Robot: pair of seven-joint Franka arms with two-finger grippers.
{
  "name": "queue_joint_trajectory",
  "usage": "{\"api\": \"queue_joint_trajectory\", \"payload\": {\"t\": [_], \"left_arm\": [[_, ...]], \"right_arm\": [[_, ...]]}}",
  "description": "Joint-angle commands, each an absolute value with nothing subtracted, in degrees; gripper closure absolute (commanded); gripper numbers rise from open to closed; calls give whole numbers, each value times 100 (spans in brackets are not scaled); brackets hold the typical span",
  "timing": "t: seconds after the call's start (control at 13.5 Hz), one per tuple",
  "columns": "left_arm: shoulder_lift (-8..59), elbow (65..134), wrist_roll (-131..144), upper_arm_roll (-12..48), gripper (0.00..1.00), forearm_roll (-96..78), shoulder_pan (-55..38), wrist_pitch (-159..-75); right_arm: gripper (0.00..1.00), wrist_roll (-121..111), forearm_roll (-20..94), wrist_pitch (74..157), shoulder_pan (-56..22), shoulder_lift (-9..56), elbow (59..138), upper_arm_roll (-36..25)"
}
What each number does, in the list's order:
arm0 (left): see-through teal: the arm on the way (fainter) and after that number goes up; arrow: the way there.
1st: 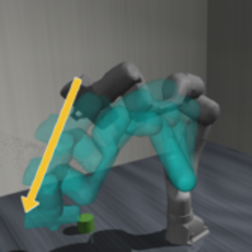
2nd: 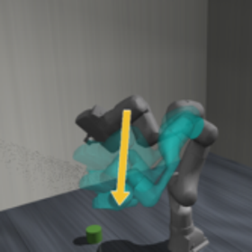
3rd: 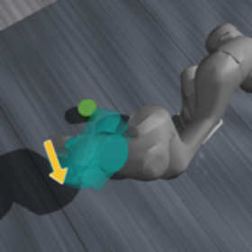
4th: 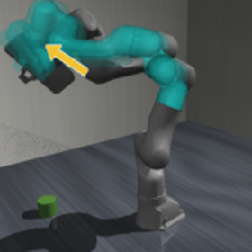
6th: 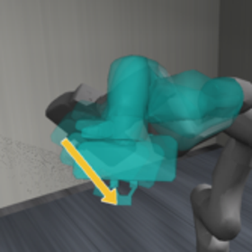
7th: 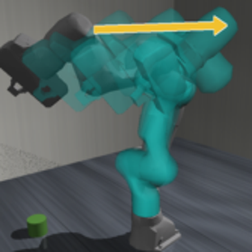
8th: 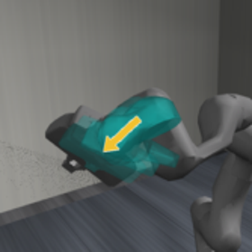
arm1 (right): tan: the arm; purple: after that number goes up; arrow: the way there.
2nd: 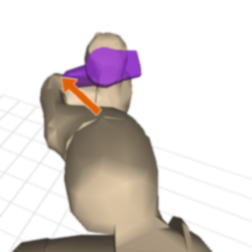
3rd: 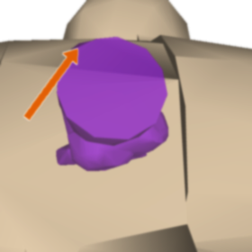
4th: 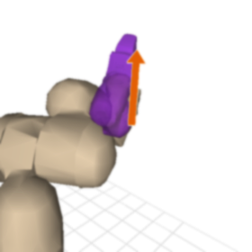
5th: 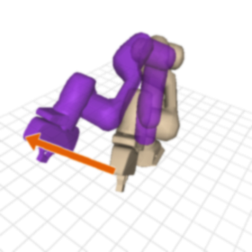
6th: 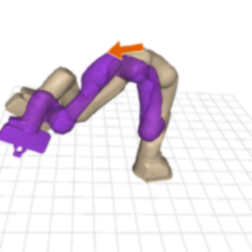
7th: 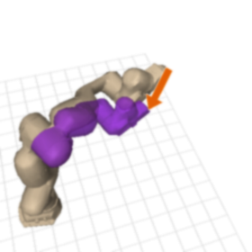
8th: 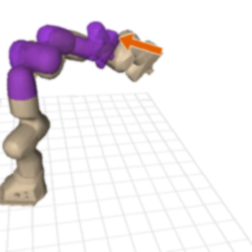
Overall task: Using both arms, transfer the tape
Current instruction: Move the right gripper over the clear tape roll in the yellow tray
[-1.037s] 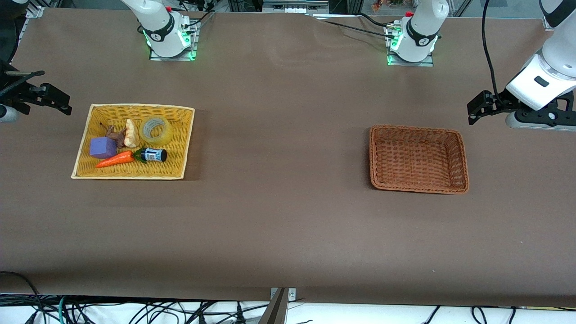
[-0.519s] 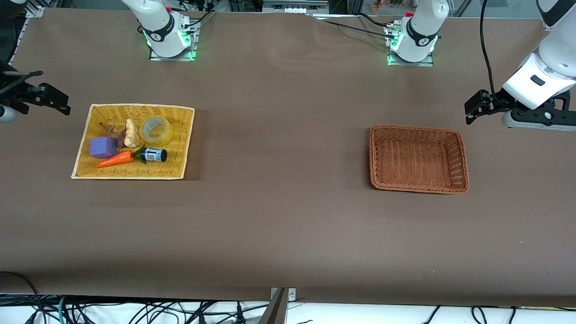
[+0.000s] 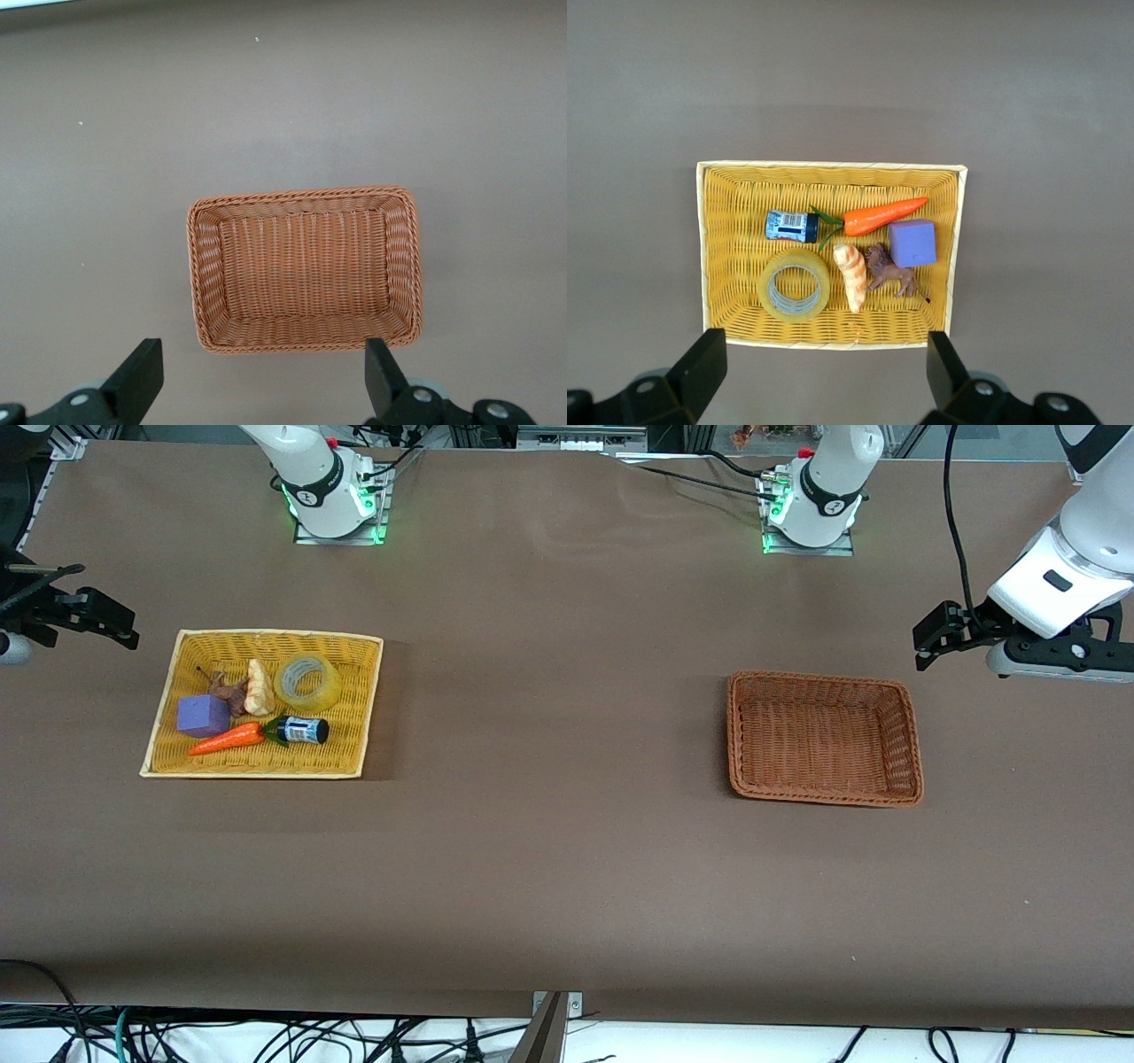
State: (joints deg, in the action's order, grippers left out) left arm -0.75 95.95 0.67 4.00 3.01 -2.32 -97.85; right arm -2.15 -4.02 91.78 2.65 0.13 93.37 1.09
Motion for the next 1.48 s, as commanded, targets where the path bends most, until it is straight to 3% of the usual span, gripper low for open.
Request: {"api": "queue_joint_trajectory", "payload": {"t": [0.0, 0.15, 0.44, 0.96, 1.19, 1.41], "left_arm": [[35, 9343, -97, 378, 0, 167, -220, -9642], [53, 9343, -97, 378, 0, 167, -193, -9624], [62, 9325, -88, 378, 0, 167, -202, -9624], [62, 9325, -88, 378, 0, 167, -220, -9624], [62, 9325, -88, 378, 0, 167, -211, -9624], [62, 9325, -79, 378, 0, 158, -229, -9633]], "right_arm": [[0, -158, -308, 9079, 343, 79, 9307, 158], [0, -71, -282, 9166, 316, -34, 9857, 211], [0, 316, 26, 11132, 308, -554, 11967, 246], [0, 1704, 149, 13567, 308, 288, 13393, 1186], [0, 1696, 97, 14561, 308, 746, 13850, 1283], [0, 1556, 35, 15020, 308, 957, 14106, 1274]]}}
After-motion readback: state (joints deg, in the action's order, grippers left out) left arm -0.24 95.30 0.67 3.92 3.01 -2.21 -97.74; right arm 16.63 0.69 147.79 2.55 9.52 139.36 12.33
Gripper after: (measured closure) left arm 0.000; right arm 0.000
